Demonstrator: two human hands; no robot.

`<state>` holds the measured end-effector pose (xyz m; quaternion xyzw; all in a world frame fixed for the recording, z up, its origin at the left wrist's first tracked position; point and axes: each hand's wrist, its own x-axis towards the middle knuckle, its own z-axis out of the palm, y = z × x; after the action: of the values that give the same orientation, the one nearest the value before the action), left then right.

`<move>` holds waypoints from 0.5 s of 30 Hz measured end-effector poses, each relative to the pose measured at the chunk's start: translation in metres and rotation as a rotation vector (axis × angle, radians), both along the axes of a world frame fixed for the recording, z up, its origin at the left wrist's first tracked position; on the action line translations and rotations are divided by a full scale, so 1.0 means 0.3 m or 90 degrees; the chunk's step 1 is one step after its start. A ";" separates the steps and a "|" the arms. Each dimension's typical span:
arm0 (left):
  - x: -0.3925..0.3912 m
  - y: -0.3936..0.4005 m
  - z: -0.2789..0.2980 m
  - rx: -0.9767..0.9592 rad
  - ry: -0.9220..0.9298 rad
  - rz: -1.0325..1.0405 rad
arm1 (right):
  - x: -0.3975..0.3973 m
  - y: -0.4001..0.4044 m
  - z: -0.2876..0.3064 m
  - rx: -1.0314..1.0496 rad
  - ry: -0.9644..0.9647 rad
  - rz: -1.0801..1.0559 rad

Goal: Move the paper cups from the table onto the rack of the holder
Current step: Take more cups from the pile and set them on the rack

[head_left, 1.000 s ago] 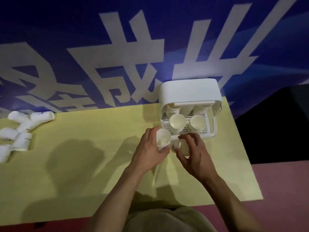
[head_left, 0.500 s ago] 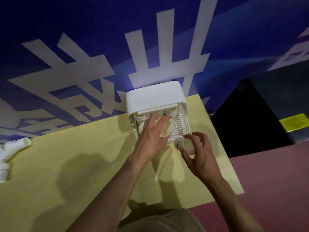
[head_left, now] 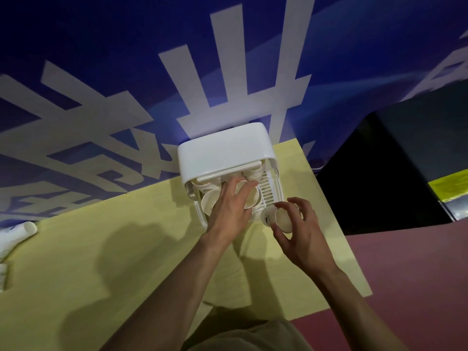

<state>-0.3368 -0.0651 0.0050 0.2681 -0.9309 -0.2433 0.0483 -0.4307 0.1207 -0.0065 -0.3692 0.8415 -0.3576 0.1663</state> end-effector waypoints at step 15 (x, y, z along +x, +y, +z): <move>-0.089 -0.035 -0.148 0.062 -0.168 -0.025 | -0.072 -0.045 -0.080 0.037 -0.034 0.011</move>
<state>-0.3634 -0.0757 -0.0392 0.2818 -0.9212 -0.2518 -0.0927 -0.4525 0.1071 -0.0306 -0.3619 0.8436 -0.3411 0.2027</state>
